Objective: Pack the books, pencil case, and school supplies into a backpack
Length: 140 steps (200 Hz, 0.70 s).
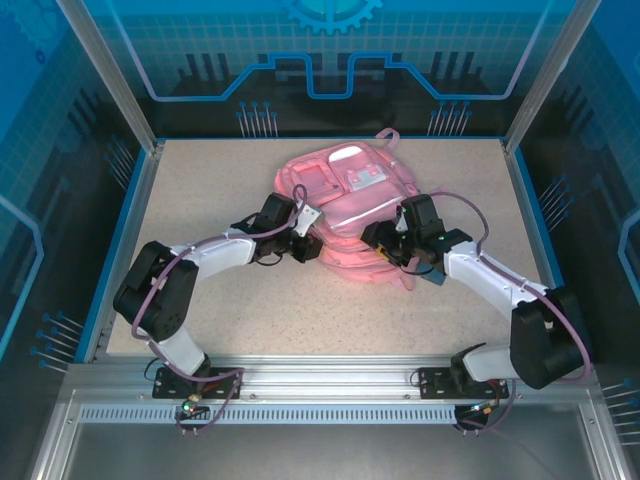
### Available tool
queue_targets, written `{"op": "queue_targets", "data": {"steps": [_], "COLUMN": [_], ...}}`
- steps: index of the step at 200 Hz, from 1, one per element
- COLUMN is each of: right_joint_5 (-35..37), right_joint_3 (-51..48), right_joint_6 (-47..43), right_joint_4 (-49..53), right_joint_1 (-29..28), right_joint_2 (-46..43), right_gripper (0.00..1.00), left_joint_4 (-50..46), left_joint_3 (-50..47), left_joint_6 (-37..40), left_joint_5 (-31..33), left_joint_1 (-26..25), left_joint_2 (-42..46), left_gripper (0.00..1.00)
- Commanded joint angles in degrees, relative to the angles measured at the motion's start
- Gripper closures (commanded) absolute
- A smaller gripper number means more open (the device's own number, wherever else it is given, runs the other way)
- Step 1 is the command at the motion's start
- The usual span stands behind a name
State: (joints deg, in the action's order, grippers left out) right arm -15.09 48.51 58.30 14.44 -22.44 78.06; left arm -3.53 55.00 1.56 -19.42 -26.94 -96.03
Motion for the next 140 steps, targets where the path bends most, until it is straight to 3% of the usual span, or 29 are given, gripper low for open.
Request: {"op": "queue_targets", "data": {"steps": [1,30,68,140], "right_joint_5": [-0.64,-0.31,-1.0,0.73], "right_joint_3": [3.11,3.86,2.91,6.86], "right_joint_6": [-0.64,-0.41,2.96,5.61], "right_joint_4": [-0.51,-1.38,-10.35,-17.42], "right_joint_1": [0.47,-0.56,-2.51,-7.65], "right_joint_2": [0.81,2.56,5.92,11.79], "right_gripper": [0.46,0.58,0.8,0.85], "left_joint_4": [1.17,0.24,2.46,6.76], "left_joint_3": [-1.33,-2.78,-8.01,-12.81], "left_joint_6": [0.82,-0.43,-4.27,-11.25], "left_joint_5": [-0.36,-0.96,-2.11,-0.9], "left_joint_1": [0.1,-0.02,-0.88,-8.3], "left_joint_2": [2.77,6.63,12.6,18.59], "left_gripper": [0.94,1.0,1.0,1.0]}}
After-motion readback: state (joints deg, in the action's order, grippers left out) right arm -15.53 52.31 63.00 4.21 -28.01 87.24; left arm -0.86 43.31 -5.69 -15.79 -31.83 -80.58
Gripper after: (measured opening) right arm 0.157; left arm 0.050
